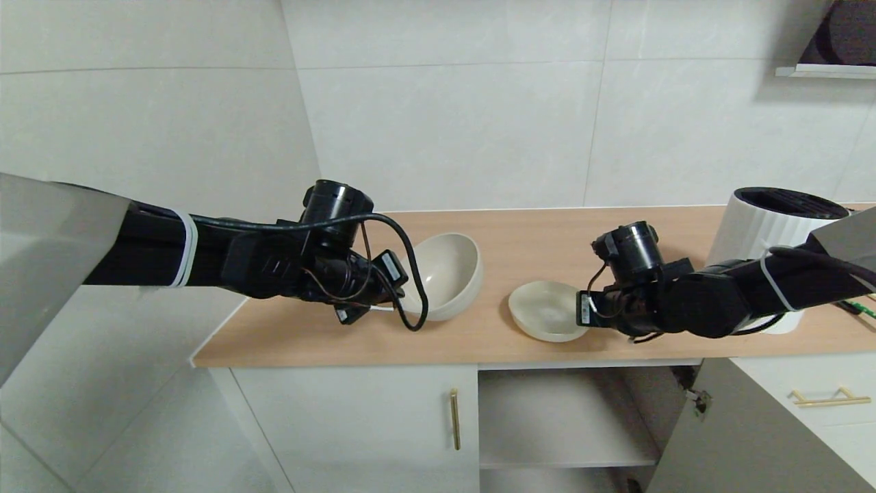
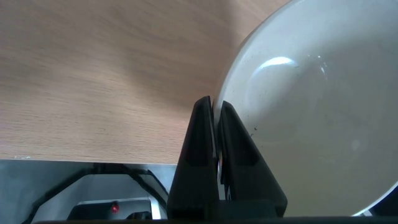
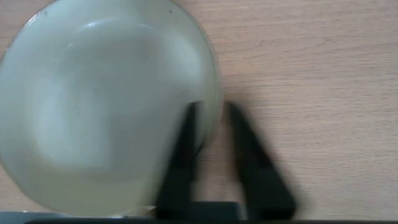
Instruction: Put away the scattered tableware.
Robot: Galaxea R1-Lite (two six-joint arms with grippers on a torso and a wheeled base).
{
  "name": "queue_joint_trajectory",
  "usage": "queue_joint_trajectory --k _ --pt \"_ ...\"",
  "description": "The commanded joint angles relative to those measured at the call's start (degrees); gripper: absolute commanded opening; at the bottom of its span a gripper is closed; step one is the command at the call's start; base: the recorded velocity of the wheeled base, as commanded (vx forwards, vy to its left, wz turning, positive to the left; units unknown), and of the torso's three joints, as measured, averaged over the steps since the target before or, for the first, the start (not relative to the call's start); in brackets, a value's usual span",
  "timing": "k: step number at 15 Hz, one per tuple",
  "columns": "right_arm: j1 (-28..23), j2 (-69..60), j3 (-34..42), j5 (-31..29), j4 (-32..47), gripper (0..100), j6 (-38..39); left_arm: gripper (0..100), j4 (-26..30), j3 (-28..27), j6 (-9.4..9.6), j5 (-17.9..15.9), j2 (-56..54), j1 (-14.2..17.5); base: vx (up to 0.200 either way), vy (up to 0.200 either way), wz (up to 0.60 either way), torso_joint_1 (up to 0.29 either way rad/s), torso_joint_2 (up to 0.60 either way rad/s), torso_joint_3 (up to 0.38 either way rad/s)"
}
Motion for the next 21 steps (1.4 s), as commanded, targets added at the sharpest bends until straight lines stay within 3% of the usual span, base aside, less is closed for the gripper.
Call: queue_joint_trajectory --k 1,6,10,11,14,17,19,20,21 --pt "0.04 0.12 -0.09 0.04 -0.06 0 0.21 0 0.00 0.00 -0.09 0.01 -0.20 -0.01 0.000 0.000 0.00 0.000 0.00 0.000" --pt "0.04 -1.64 0.26 0.12 0.11 0 0.65 0 0.17 1.05 0.18 0.01 -1.87 0.08 0.000 0.000 0.00 0.000 0.00 0.000" --pt "0.04 -10.87 5.27 1.71 0.99 0 0.56 0 0.00 7.47 1.85 -0.17 -9.08 0.17 0.000 0.000 0.00 0.000 0.00 0.000" --pt "0.31 -16.05 8.61 2.94 2.31 0 0.47 0 0.00 10.19 3.96 -0.17 -11.72 0.52 0.000 0.000 0.00 0.000 0.00 0.000" --pt "0.31 -23.96 14.77 7.86 3.36 0 0.21 0 0.00 16.17 6.68 -0.26 -16.90 0.52 0.000 0.000 0.00 0.000 0.00 0.000" --pt "0.13 -29.50 20.30 10.67 6.44 0 0.21 0 -0.36 23.46 12.83 -0.52 -22.97 0.61 0.000 0.000 0.00 0.000 0.00 0.000" --pt "0.13 -30.73 22.68 12.43 6.62 0 0.12 0 -0.36 25.75 15.30 -0.52 -24.81 1.05 0.000 0.000 0.00 0.000 0.00 0.000" --pt "0.04 -31.26 24.52 12.96 6.09 0 0.30 0 -0.44 28.47 18.20 -0.61 -26.04 1.05 0.000 0.000 0.00 0.000 0.00 0.000" --pt "0.04 -31.17 24.96 12.96 6.09 0 0.30 0 -0.44 29.18 19.25 -0.61 -26.13 1.05 0.000 0.000 0.00 0.000 0.00 0.000"
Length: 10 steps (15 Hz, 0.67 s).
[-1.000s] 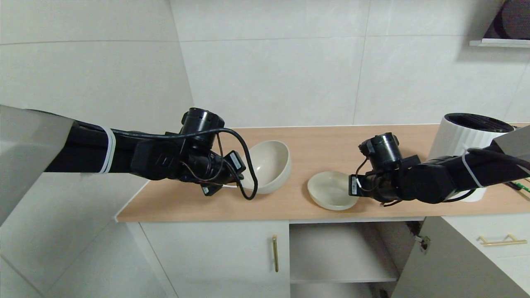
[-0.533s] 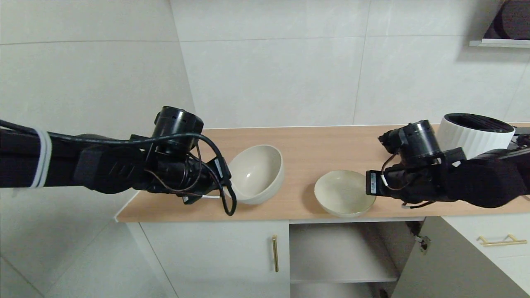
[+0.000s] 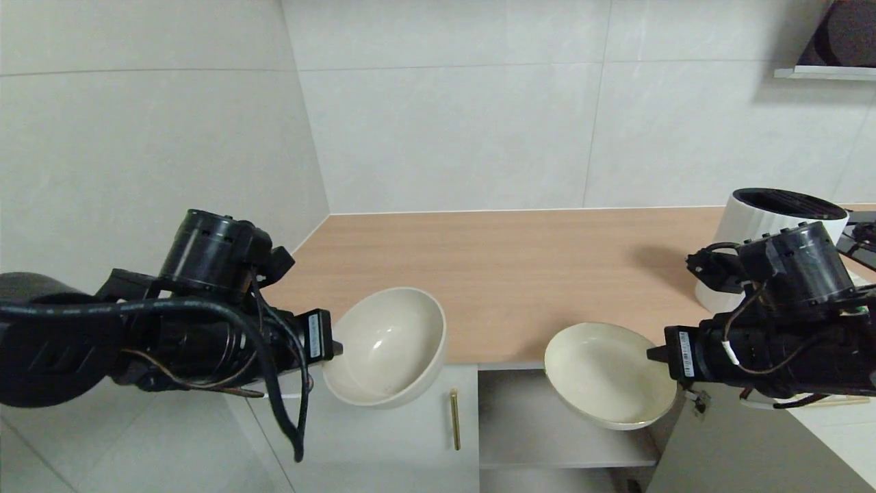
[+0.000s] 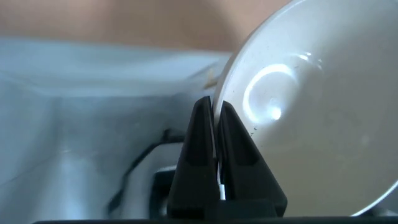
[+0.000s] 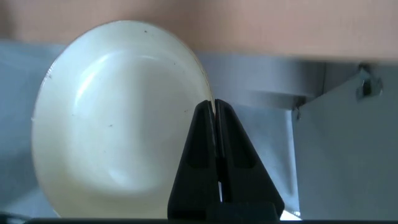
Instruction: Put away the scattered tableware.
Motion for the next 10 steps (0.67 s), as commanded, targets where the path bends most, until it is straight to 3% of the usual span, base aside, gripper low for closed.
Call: queue_joint_trajectory --k 1,5,9,10 --pt "-0.05 -1.47 2.05 -0.04 -0.18 0 0.05 0 -0.73 3.07 2.02 0.05 -1.91 -0.04 0.000 0.000 0.00 0.000 0.00 0.000" --pt "-0.05 -1.38 3.54 -0.13 -0.53 0 -0.04 0 -1.17 3.60 2.19 0.05 -1.39 -0.22 0.000 0.000 0.00 0.000 0.00 0.000" --pt "-0.05 -1.21 4.07 -0.22 -0.62 0 -1.09 0 -1.17 3.60 2.37 0.05 -1.30 -0.30 -0.200 0.000 0.00 0.008 0.00 -0.001" --pt "-0.05 -1.21 4.07 -0.31 -0.62 0 -1.09 0 -1.17 3.60 2.28 0.05 -1.30 -0.30 0.000 0.000 0.00 0.000 0.00 0.000"
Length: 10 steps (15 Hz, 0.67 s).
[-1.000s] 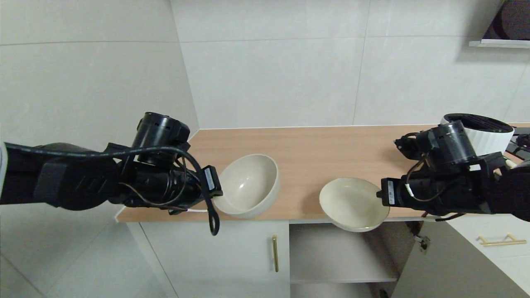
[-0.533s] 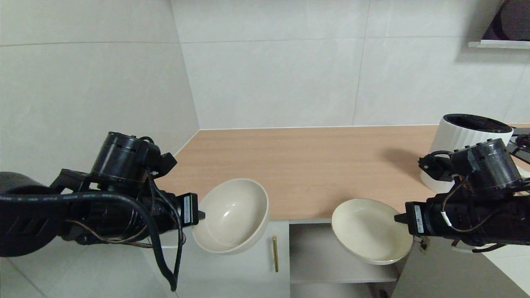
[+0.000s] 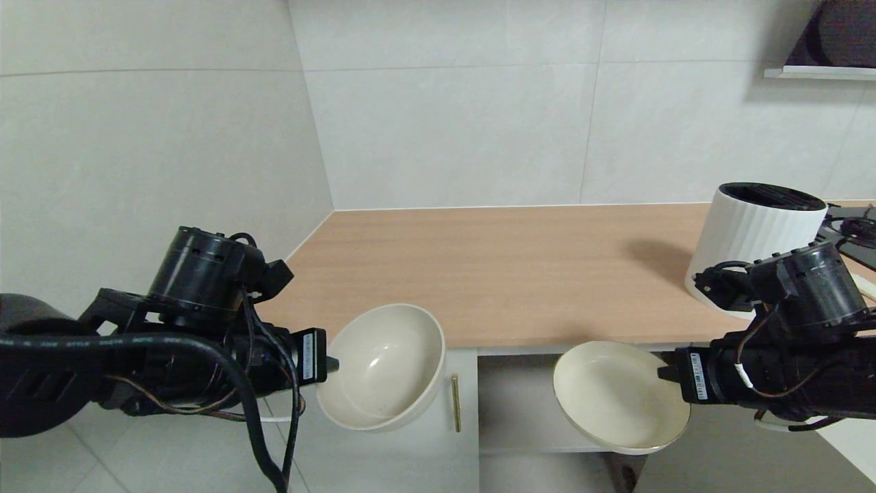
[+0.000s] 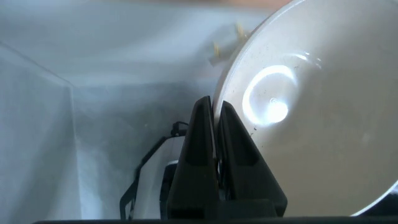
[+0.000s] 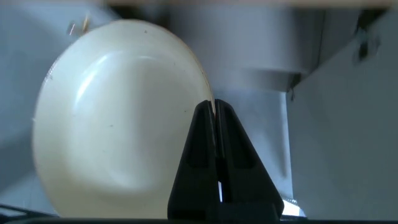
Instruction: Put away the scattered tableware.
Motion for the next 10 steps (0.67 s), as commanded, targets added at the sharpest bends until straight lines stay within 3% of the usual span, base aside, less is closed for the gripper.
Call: queue_joint_trajectory --k 1,10 --pt "-0.01 0.21 0.02 -0.04 0.03 0 0.01 0 -0.07 -0.01 -0.01 0.03 0.28 0.05 0.000 0.000 0.00 0.000 0.00 0.000" --pt "-0.01 1.44 0.02 -0.21 0.03 0 0.01 0 -0.07 -0.01 -0.10 0.21 1.07 0.05 0.000 0.000 0.00 0.000 0.00 0.000"
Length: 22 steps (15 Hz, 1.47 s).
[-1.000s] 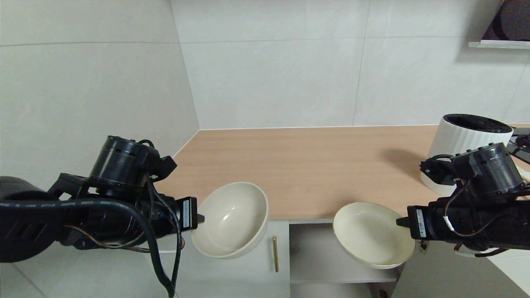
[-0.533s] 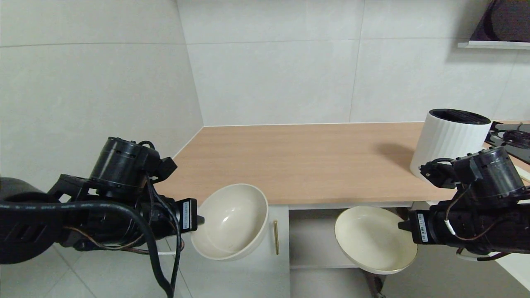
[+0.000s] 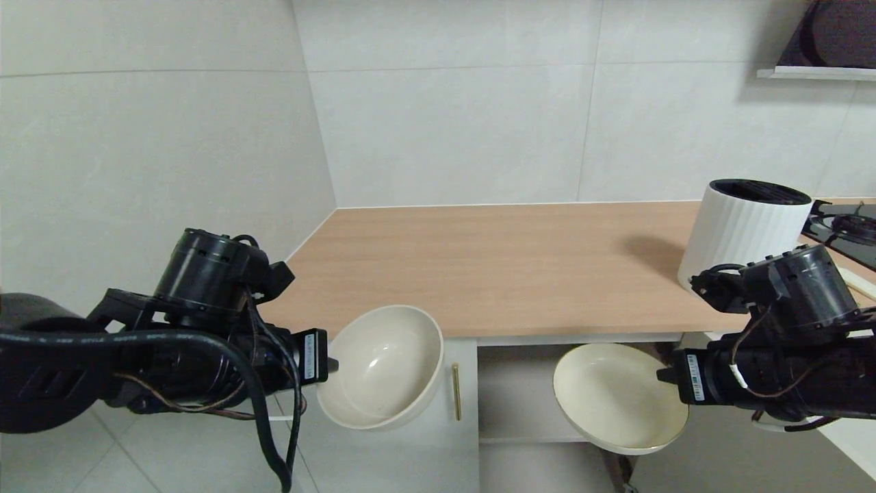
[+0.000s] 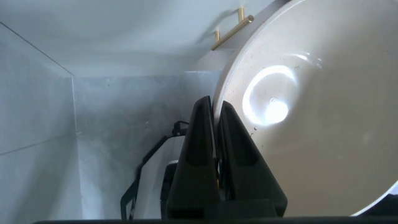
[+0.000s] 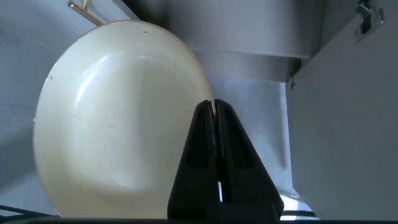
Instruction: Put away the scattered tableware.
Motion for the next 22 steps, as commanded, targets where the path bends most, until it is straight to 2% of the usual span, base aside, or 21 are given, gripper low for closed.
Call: queue_joint_trajectory --k 1,9,22 --pt "0.04 0.61 0.02 0.01 -0.02 0 -0.01 0 0.01 -0.01 -0.01 0.02 0.40 -0.02 0.000 0.000 0.00 0.000 0.00 0.000" --pt "0.04 2.02 0.81 -0.08 -2.04 0 -0.01 0 0.01 -0.10 -0.01 0.11 0.48 -0.02 0.000 0.000 0.00 -0.019 0.04 0.025" --pt "-0.66 3.25 0.81 -0.17 -2.39 0 -0.01 0 0.01 -0.01 -0.01 0.11 0.75 -0.02 0.000 0.000 0.00 -0.180 0.47 0.279"
